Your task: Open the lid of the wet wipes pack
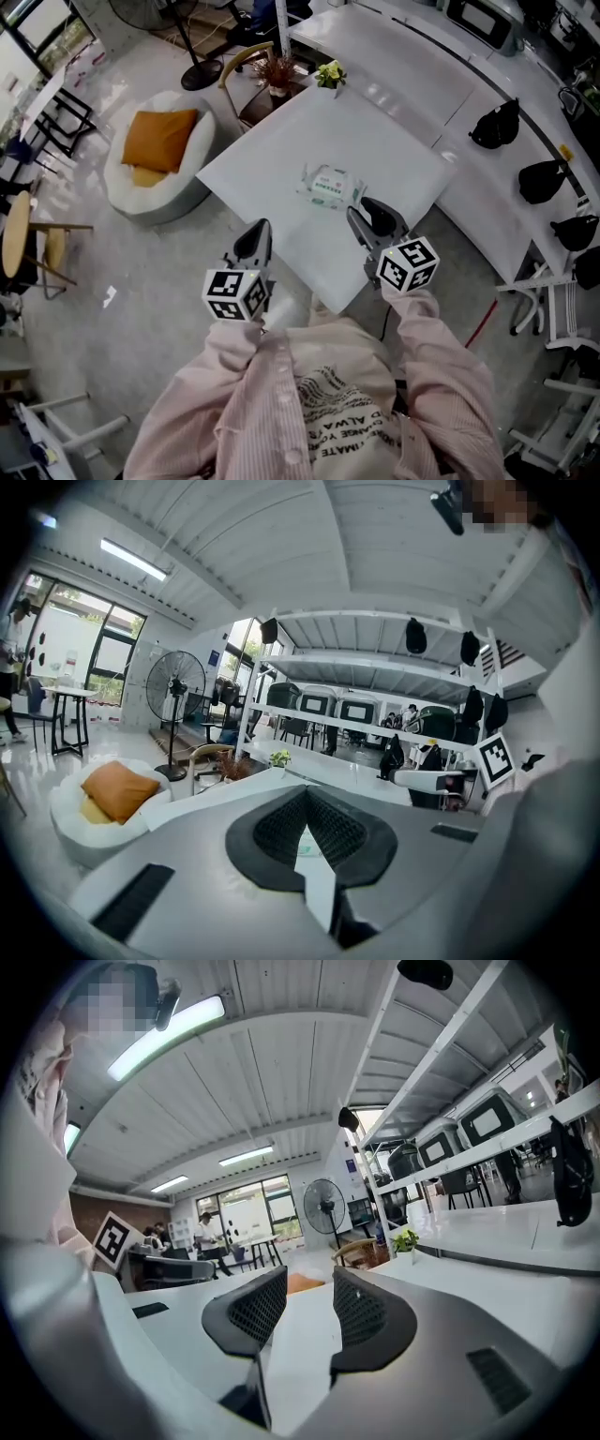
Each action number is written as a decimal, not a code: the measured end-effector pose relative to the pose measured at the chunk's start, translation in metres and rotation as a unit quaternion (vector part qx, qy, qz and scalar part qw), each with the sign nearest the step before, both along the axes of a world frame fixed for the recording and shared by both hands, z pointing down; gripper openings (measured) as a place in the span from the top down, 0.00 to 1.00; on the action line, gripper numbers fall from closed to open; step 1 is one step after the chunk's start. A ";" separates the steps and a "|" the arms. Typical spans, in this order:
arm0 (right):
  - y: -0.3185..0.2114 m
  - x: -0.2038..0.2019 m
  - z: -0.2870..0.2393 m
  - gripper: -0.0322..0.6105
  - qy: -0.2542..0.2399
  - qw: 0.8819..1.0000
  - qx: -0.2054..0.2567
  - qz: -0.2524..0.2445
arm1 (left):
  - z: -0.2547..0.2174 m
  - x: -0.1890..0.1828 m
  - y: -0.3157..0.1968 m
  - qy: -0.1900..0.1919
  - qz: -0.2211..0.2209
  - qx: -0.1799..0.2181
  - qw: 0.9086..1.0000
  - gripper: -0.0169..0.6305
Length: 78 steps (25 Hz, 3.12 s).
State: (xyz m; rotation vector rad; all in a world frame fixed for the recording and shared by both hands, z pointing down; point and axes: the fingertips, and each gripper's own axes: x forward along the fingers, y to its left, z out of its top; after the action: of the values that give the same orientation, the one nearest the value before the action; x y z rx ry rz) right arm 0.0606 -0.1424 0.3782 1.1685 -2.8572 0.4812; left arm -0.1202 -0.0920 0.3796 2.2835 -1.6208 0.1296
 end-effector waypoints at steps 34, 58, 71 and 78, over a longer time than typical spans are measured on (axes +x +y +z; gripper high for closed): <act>-0.131 -0.056 0.165 0.76 0.204 0.972 -0.038 -0.110 | 0.146 0.010 -0.130 0.025 -0.010 -0.159 0.987 0.97; -0.124 -0.066 0.232 0.76 0.371 0.907 0.017 -0.200 | 0.204 0.025 -0.138 0.052 -0.009 -0.204 0.978 0.97; -0.127 -0.064 0.233 0.76 0.302 0.928 -0.052 -0.212 | 0.205 0.030 -0.134 0.054 -0.013 -0.207 0.977 0.97; -0.134 -0.061 0.225 0.77 0.227 0.949 -0.098 -0.195 | 0.203 0.027 -0.131 0.051 -0.022 -0.205 0.977 0.97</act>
State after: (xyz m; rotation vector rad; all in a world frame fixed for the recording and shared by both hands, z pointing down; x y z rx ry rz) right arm -0.0005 -0.2759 0.6035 0.5653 -2.4724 0.4000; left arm -0.0936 -0.2230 0.5824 1.9095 -1.4351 0.3015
